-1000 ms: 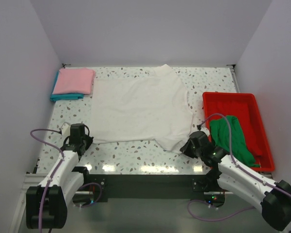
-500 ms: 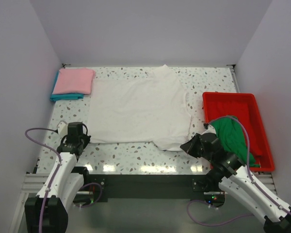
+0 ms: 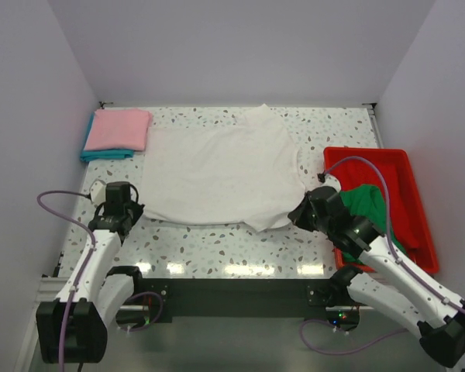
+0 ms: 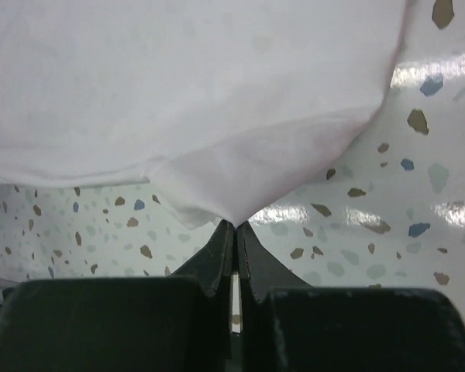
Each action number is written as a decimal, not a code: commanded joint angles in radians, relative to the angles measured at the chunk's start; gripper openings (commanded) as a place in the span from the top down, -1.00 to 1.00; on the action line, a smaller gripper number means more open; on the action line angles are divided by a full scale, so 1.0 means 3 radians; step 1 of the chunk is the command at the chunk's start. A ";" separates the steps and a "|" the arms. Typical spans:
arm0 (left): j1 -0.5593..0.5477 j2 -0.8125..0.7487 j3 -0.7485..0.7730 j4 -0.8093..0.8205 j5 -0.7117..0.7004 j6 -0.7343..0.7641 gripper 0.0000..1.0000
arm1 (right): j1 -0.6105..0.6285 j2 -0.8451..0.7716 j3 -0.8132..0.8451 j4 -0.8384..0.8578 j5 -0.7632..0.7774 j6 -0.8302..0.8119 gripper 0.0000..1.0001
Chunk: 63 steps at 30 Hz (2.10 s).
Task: Fold and stack the t-shirts
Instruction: Fold the tshirt
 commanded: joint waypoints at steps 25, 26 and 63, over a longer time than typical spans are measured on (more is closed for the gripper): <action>0.0140 0.1975 0.1347 0.0793 0.0103 0.0010 1.00 | -0.1055 0.2564 0.1852 0.0864 -0.0345 -0.0898 1.00; 0.0145 0.2005 0.1367 0.0787 0.0108 0.0010 1.00 | -0.1081 0.2600 0.1893 0.0869 -0.0365 -0.0892 1.00; -0.0325 0.1959 0.1056 0.0920 -0.0066 -0.0092 0.15 | -0.0524 0.3617 0.1970 0.1171 -0.0223 -0.0892 0.48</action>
